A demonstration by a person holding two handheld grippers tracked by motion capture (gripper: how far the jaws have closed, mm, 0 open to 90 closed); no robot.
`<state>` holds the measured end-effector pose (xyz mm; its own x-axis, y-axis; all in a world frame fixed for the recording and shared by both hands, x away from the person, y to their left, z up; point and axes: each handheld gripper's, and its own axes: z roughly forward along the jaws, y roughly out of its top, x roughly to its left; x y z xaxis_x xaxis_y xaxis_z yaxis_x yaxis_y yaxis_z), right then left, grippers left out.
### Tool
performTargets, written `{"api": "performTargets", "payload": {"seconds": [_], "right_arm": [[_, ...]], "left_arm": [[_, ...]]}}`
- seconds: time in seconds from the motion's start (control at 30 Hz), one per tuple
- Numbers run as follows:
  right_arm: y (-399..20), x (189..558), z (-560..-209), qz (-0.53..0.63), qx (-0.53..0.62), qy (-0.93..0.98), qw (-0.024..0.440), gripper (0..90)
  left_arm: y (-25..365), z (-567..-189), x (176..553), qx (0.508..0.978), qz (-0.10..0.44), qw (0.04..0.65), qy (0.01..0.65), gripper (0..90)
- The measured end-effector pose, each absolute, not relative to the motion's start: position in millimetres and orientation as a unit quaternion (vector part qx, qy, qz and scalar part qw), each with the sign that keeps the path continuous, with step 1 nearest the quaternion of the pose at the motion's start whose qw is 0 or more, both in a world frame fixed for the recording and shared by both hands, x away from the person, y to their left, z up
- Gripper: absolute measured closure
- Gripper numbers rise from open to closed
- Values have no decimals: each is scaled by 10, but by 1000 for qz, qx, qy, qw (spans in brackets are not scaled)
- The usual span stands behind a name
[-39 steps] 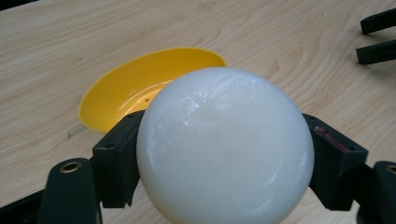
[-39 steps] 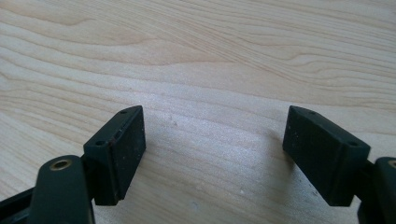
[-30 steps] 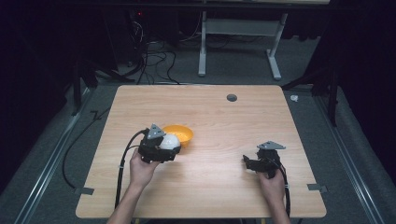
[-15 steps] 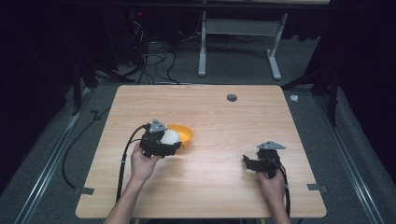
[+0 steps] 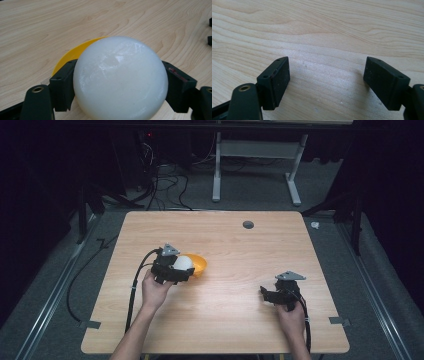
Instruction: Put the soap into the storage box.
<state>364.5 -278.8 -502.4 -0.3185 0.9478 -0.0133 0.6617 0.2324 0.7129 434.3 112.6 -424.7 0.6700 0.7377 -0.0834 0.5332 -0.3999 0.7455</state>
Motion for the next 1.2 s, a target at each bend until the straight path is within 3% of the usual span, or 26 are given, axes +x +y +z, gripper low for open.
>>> {"api": "performTargets", "payload": {"seconds": [1.2], "right_arm": [[-2789, 3641, -5024, 311, 536, 750, 229, 221]], "left_arm": [[948, -4449, 4748, 832, 146, 339, 415, 242]]}}
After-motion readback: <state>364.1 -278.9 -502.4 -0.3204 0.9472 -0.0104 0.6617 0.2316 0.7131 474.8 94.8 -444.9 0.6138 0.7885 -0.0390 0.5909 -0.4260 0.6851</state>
